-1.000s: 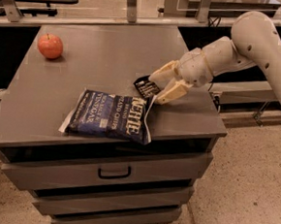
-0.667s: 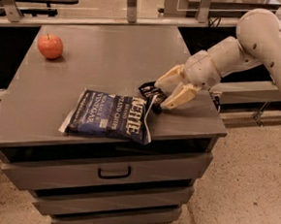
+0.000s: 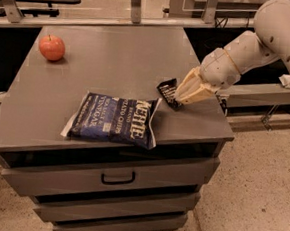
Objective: Move rxbar chocolate near blue chip bag
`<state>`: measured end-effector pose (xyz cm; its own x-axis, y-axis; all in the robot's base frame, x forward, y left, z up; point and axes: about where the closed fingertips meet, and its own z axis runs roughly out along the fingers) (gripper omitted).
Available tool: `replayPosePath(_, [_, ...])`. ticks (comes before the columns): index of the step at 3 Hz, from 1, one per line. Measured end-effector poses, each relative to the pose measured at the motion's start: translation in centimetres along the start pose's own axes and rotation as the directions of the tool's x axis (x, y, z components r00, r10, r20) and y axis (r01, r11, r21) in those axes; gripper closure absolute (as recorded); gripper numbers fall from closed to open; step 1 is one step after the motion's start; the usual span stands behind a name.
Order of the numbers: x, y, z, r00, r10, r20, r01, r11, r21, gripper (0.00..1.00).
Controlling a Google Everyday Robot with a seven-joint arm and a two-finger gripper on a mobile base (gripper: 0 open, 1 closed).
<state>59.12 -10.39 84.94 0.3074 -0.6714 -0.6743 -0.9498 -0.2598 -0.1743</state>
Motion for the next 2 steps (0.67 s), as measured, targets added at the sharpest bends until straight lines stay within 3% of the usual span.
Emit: replayPosePath(2, [1.9, -0.7, -2.6, 0.996, 0.022, -0.082, -0.018, 0.9986, 0.05, 0.36])
